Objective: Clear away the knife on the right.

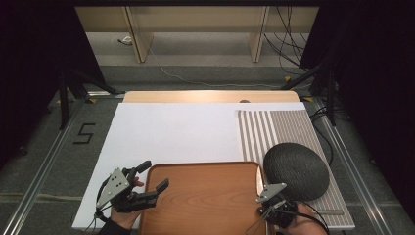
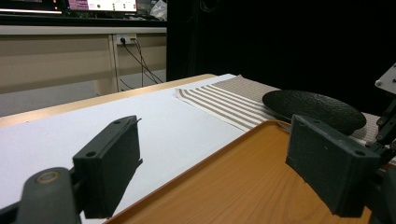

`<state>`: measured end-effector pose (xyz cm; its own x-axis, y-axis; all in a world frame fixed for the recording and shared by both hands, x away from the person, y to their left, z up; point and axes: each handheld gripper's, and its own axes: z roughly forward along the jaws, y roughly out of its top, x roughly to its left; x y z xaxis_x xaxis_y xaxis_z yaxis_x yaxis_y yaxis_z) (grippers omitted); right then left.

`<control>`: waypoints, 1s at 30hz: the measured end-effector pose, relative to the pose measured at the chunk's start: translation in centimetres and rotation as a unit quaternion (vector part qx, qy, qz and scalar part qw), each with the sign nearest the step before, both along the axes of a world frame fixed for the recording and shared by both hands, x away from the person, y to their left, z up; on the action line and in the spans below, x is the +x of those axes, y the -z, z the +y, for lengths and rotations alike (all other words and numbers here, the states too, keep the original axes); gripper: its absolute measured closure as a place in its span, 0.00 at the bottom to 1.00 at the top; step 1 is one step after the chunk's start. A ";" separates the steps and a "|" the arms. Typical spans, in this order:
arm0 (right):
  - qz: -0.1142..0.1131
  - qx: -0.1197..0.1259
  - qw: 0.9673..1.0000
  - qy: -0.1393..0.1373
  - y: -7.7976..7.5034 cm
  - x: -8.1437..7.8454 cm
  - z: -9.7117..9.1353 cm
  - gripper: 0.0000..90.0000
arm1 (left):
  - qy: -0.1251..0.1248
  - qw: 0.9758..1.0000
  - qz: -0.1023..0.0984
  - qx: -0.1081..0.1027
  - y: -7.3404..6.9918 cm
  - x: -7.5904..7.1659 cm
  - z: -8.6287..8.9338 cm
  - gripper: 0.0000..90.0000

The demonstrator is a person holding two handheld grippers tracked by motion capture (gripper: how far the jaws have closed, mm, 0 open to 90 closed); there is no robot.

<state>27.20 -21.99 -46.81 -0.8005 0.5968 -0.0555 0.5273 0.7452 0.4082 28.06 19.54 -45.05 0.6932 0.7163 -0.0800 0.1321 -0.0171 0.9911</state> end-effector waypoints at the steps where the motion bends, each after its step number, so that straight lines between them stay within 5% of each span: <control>1: 0.001 -0.001 1.000 0.002 0.0 0.0 -0.1 1.00 | 0.000 1.000 0.000 0.000 0.0 0.0 0.0 0.19; 9: -0.001 0.015 1.000 0.011 -0.2 0.0 -0.6 1.00 | 0.002 1.000 0.000 0.000 0.0 0.0 0.0 0.19; 18: -0.014 0.082 0.996 0.038 -0.9 0.3 -1.5 0.94 | 0.003 1.000 0.001 0.001 0.0 0.0 -0.1 0.19; 26: -0.025 0.144 0.987 0.072 -1.6 0.6 -2.4 0.54 | 0.002 1.000 0.002 0.001 0.0 0.1 -0.1 0.19; 30: -0.038 0.164 0.982 0.088 -2.0 0.5 -2.9 0.46 | 0.003 1.000 0.003 0.003 0.0 0.2 -0.2 0.19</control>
<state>27.70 -24.91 -44.85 -0.6847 0.7210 0.1063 0.5941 0.4676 0.6545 28.22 19.33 -45.08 0.6971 0.7124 -0.0809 0.1388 -0.0234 0.9900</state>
